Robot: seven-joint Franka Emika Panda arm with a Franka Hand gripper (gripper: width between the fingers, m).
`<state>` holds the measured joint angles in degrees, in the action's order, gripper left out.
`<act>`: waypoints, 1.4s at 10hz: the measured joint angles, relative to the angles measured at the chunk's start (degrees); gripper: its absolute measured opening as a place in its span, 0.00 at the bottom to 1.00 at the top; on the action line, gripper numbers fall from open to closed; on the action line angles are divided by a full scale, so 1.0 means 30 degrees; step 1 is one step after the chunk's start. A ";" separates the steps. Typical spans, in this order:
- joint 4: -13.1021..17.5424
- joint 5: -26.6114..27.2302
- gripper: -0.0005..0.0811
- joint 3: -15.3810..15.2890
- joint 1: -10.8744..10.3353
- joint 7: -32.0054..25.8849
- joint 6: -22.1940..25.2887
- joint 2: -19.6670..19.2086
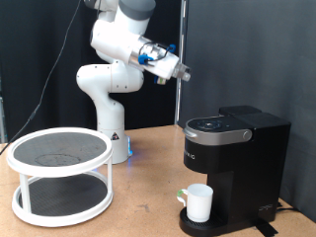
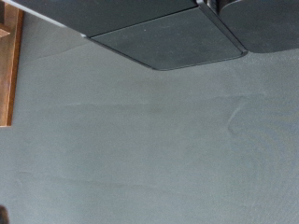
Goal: Make a cup of coffee with the keurig machine
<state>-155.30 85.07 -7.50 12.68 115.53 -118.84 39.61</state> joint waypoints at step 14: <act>0.6572 -1.8711 0.91 -0.5854 0.2816 0.5181 -0.1232 -0.2860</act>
<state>-135.58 28.93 -25.06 21.13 131.07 -122.53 31.03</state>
